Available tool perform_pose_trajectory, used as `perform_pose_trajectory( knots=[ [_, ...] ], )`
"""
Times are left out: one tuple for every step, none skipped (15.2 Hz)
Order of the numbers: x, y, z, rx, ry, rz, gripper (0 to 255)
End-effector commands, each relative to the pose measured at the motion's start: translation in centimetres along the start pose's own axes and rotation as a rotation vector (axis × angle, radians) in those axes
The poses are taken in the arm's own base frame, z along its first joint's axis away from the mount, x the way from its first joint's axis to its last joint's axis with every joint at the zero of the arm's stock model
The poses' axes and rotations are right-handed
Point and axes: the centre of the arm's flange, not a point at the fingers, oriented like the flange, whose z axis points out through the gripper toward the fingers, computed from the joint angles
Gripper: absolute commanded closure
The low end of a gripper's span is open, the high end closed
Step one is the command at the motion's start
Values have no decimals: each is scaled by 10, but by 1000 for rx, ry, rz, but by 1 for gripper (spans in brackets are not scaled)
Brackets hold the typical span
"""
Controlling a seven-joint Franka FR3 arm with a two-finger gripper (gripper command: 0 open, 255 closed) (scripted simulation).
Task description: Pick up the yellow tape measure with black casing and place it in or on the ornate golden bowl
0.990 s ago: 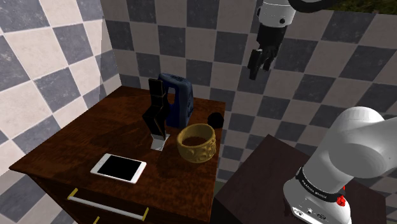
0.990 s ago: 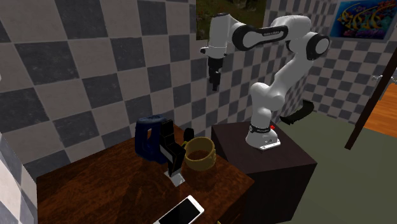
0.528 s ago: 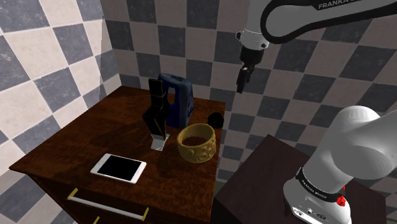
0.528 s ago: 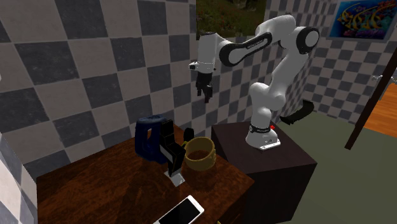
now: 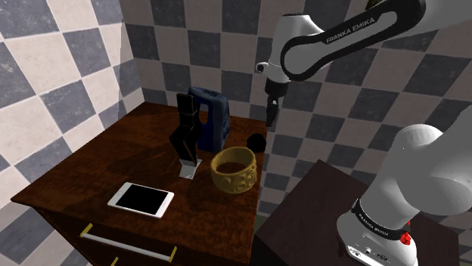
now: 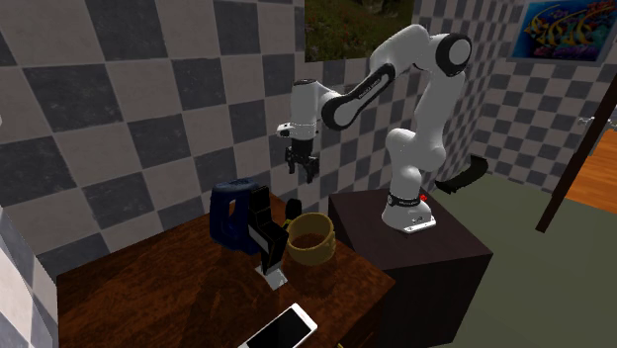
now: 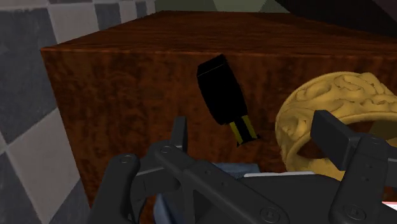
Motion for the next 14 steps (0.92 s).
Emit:
perform_pose_trajectory(
  knots=[
    [11, 4, 23, 13, 10, -92, 0],
    [18, 5, 35, 21, 14, -136, 0],
    [24, 6, 46, 28, 18, -179, 0],
    [31, 6, 57, 36, 21, -223, 0],
    [38, 6, 68, 43, 25, -266, 0],
    [44, 6, 79, 51, 29, -309, 0],
    [46, 6, 82, 53, 30, -321, 0],
    [46, 5, 87, 53, 30, -321, 0],
    [46, 5, 93, 53, 30, -321, 0],
    [47, 5, 98, 53, 30, -321, 0],
    [47, 4, 103, 53, 30, -321, 0],
    [47, 4, 108, 53, 30, -321, 0],
    [47, 4, 114, 53, 30, -321, 0],
    [47, 3, 122, 53, 30, -321, 0]
  ],
)
